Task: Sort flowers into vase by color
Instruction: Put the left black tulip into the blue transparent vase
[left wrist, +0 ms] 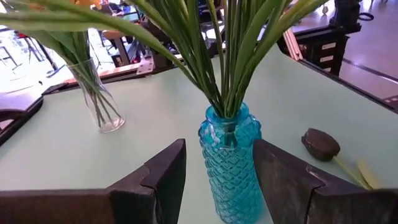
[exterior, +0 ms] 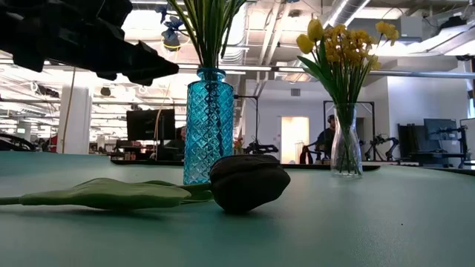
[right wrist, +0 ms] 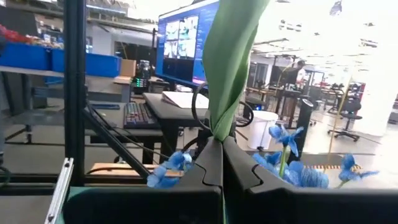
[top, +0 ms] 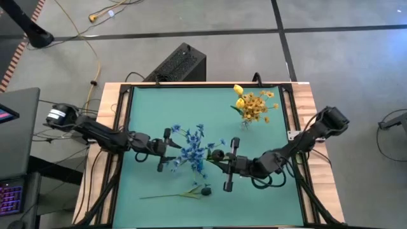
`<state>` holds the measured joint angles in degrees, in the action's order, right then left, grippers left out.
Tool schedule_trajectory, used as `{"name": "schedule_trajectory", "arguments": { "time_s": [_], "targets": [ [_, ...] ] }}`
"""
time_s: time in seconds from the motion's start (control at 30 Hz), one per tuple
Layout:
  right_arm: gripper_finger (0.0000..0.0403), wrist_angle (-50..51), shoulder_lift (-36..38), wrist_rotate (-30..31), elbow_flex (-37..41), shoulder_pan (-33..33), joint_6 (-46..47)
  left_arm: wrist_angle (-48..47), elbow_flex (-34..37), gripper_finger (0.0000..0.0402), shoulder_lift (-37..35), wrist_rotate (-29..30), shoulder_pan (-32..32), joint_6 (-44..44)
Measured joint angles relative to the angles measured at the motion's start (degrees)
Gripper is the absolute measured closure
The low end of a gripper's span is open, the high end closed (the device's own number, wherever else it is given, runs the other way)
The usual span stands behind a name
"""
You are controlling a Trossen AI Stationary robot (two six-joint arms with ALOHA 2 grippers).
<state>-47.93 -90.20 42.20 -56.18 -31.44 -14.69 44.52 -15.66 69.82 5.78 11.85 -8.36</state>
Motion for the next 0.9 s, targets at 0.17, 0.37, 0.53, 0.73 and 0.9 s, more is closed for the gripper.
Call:
{"name": "schedule_trajectory", "arguments": {
  "time_s": [0.17, 0.37, 0.53, 0.73, 0.9],
  "targets": [
    [0.0384, -2.5, -2.3, 1.4, 0.0, -0.3, -1.7, 1.6, -1.5, 0.0227, 4.3, 0.0, -0.9, 0.3],
    [0.0384, -4.8, -2.9, 1.7, 0.0, -0.3, -2.3, 1.7, -4.1, 0.0227, 9.4, 0.0, -1.7, 0.5],
    [0.0384, -4.0, -2.9, 2.9, 0.1, -0.3, -1.8, 1.9, -4.5, 0.0227, 10.2, -0.3, -1.7, 0.5],
    [0.0384, -7.9, -2.9, 2.8, 3.0, 0.2, -0.4, 2.2, -4.5, 0.0227, 10.1, -0.8, -1.7, 0.6],
    [0.0384, -11.9, -2.9, 2.8, 5.5, 0.8, 1.9, 2.6, -4.5, 0.0227, 10.1, -0.8, -1.7, 0.6]
  ]
}}
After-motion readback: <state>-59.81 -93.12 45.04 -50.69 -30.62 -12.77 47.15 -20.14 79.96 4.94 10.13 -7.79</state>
